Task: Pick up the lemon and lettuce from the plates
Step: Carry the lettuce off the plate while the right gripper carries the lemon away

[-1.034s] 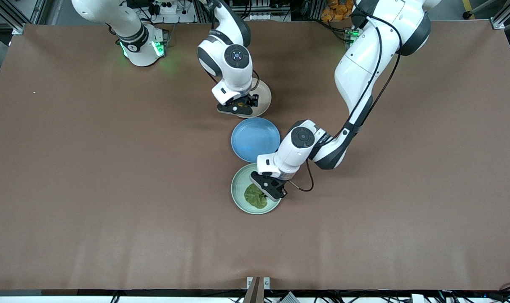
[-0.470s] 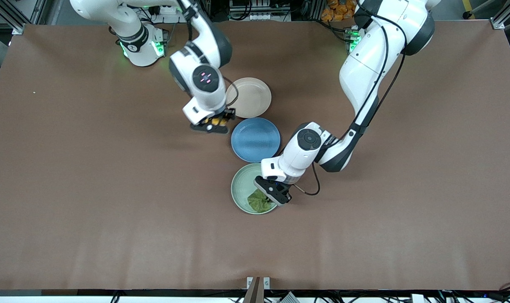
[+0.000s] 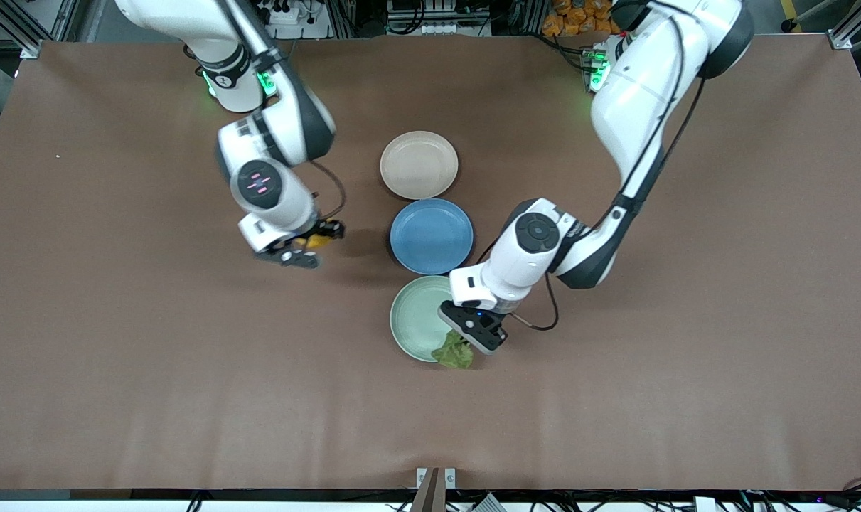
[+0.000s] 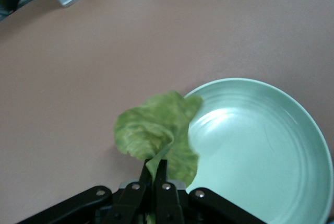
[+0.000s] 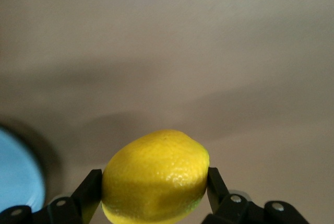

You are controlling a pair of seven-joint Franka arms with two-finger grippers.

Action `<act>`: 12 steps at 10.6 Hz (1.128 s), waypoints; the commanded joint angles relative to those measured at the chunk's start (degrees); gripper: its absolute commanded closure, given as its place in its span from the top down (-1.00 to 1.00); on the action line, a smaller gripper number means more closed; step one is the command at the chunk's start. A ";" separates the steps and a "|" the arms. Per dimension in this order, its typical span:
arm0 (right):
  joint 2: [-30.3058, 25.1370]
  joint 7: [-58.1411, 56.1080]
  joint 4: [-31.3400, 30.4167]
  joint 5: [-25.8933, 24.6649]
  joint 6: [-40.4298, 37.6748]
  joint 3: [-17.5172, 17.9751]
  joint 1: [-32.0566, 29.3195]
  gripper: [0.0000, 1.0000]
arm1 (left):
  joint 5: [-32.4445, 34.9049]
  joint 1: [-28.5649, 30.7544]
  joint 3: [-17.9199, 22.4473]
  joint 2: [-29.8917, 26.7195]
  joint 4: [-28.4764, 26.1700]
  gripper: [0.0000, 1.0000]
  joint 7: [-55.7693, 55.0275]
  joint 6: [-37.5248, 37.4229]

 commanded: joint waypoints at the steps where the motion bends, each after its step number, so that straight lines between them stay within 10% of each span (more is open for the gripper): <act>1: -0.12 -11.17 -0.31 0.26 -0.64 0.72 -8.49 -1.00 | -1.04 10.84 -8.26 -8.14 -1.98 -1.00 0.23 -15.39; 7: 7.17 -29.75 0.48 -1.93 8.39 0.72 -22.13 -0.93 | -0.96 30.72 -13.12 -15.99 -6.88 -1.00 1.03 -35.05; 8: 8.66 -31.15 0.48 -2.80 10.68 0.72 -23.80 -0.73 | -1.91 33.71 -13.21 -15.73 -8.30 -1.00 0.85 -35.05; 10: 9.64 -33.70 0.48 -2.99 13.32 0.72 -26.79 0.83 | -4.38 35.57 -12.95 -15.29 -12.85 -1.00 -1.51 -34.00; 12: 9.29 -36.76 0.48 -3.77 13.77 0.72 -28.46 1.00 | -4.38 38.64 -12.86 -14.50 -17.61 -1.00 -2.41 -29.44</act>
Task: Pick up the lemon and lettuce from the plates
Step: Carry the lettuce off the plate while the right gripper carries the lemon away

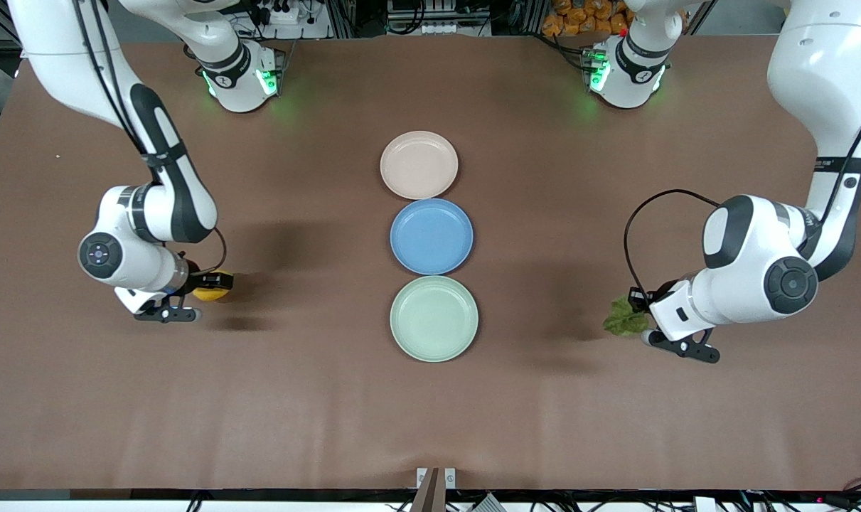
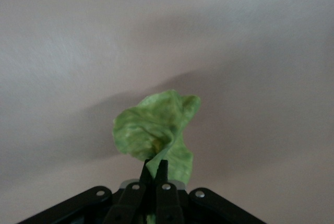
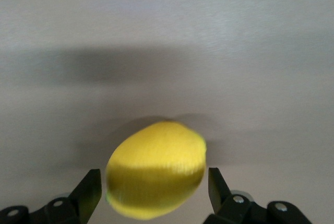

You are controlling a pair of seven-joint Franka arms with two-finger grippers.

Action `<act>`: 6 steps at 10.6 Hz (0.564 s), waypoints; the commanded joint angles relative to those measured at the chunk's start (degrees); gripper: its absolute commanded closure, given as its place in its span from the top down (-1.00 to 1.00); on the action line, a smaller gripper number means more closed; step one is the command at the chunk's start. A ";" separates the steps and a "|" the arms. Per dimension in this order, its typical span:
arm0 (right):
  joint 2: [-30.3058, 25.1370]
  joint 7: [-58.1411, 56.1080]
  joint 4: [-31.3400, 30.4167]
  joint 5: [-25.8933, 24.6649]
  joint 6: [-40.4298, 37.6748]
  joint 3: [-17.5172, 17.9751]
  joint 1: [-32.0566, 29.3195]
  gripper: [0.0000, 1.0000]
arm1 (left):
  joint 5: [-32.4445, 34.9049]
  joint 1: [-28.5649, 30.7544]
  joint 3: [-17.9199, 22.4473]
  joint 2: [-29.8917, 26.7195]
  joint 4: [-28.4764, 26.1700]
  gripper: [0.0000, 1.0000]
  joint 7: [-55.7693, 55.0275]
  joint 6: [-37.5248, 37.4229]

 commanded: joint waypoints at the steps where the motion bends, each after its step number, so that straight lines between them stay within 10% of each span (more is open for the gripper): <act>1: -1.63 -6.16 0.86 -1.51 0.21 0.93 -4.53 1.00 | -1.02 4.19 -0.65 0.13 -8.11 -1.00 -1.97 7.60; 5: -12.94 -6.19 -1.15 -1.51 -5.40 1.02 -5.17 1.00 | -0.58 4.99 0.67 2.68 -8.92 -1.00 -1.97 10.62; 6: -16.98 -5.92 -1.07 -1.51 -9.25 1.28 -5.08 1.00 | -0.49 4.91 0.76 2.95 -8.74 -0.71 -1.97 10.53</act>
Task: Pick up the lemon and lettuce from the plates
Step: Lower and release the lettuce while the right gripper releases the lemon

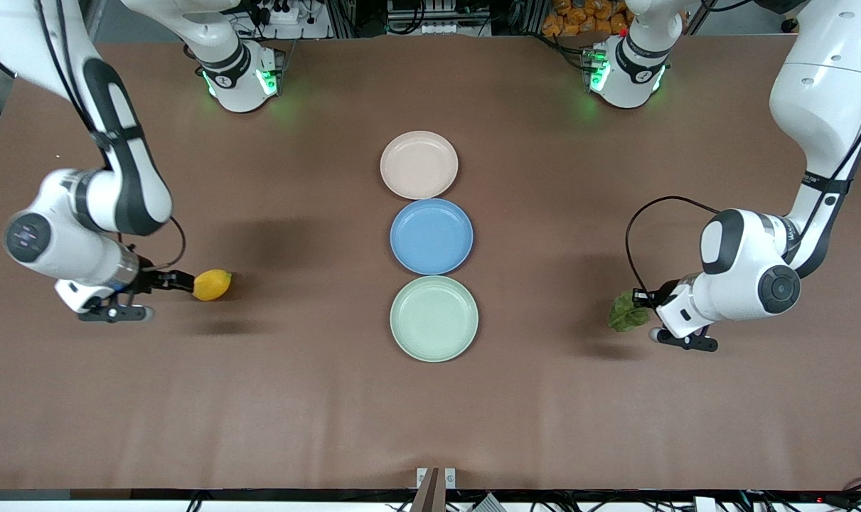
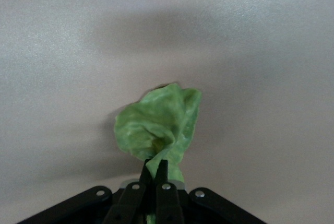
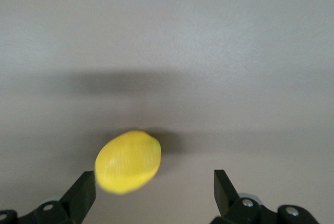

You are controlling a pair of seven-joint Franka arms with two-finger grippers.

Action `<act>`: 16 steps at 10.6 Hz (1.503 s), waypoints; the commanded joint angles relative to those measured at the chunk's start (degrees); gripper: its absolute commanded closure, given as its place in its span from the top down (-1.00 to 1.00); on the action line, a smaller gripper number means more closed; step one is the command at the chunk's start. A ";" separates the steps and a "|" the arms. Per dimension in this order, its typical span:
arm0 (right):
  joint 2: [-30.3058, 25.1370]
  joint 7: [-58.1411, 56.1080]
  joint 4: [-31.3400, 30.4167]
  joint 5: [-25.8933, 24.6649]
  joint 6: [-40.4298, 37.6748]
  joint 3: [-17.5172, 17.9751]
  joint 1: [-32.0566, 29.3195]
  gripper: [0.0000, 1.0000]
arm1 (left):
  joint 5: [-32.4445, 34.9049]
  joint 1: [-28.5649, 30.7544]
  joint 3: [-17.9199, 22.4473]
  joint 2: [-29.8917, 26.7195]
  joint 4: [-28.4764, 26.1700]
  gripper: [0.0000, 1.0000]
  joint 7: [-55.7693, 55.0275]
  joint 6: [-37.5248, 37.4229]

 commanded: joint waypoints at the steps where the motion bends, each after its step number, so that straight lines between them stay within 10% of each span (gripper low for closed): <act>1: -14.23 1.28 -2.35 -0.98 -9.98 1.46 -0.92 1.00 | 0.04 -0.10 0.15 0.18 0.22 -0.02 -0.92 0.43; 2: -18.10 1.81 -2.09 -0.98 -12.64 2.24 -1.10 1.00 | 0.04 -0.01 0.15 0.18 0.66 0.99 -0.75 0.43; 8: -22.80 2.08 13.98 -0.63 -28.82 3.74 -2.59 1.00 | 0.31 -0.36 -0.20 -6.39 3.04 1.00 -0.04 -0.27; 16: -22.71 2.87 14.78 -1.07 -29.45 3.48 -5.49 1.00 | 0.31 0.34 -0.02 -21.96 8.04 1.00 0.31 -14.58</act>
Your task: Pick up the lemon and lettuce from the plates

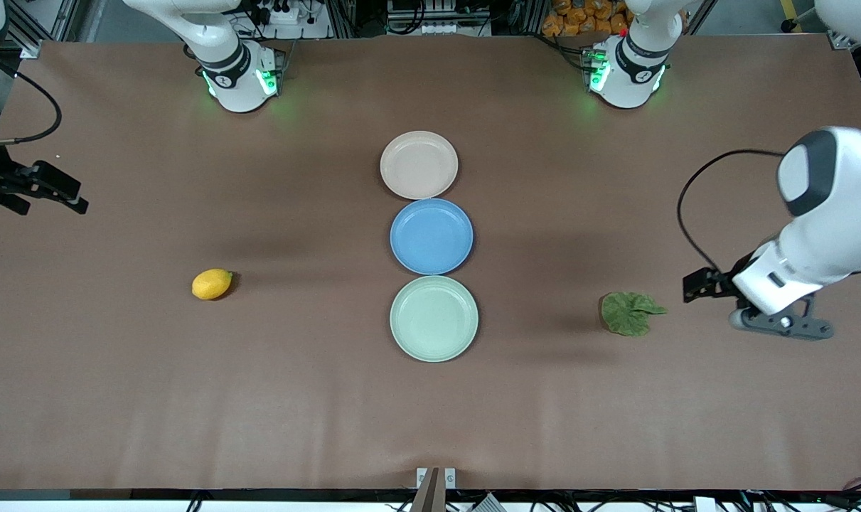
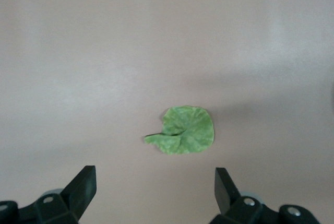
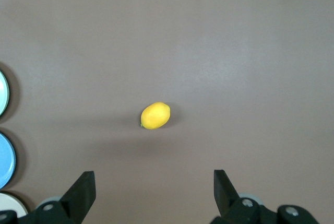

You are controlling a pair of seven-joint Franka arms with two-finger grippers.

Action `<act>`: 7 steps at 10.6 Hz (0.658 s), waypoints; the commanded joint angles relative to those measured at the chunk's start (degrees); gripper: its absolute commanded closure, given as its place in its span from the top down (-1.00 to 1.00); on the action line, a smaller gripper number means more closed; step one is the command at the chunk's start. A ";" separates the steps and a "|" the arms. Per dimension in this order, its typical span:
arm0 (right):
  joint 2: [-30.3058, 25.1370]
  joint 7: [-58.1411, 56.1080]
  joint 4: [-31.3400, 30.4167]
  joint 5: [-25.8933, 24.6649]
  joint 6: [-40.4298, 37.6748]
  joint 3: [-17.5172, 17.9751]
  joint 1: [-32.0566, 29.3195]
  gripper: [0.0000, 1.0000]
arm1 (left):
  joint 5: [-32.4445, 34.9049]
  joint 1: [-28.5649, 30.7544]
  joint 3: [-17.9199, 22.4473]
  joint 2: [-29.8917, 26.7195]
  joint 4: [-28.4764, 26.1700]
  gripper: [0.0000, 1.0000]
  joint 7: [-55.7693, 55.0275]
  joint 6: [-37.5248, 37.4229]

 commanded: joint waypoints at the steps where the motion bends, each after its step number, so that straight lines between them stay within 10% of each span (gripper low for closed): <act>1: 0.58 0.96 1.49 -0.94 0.68 0.86 -1.52 1.00 | 0.04 0.24 0.17 -4.97 2.29 1.00 0.29 -6.58; 7: 1.11 0.52 1.13 -2.70 0.77 1.04 -1.26 1.00 | -0.85 -4.73 5.93 -14.21 1.86 1.00 0.47 -11.17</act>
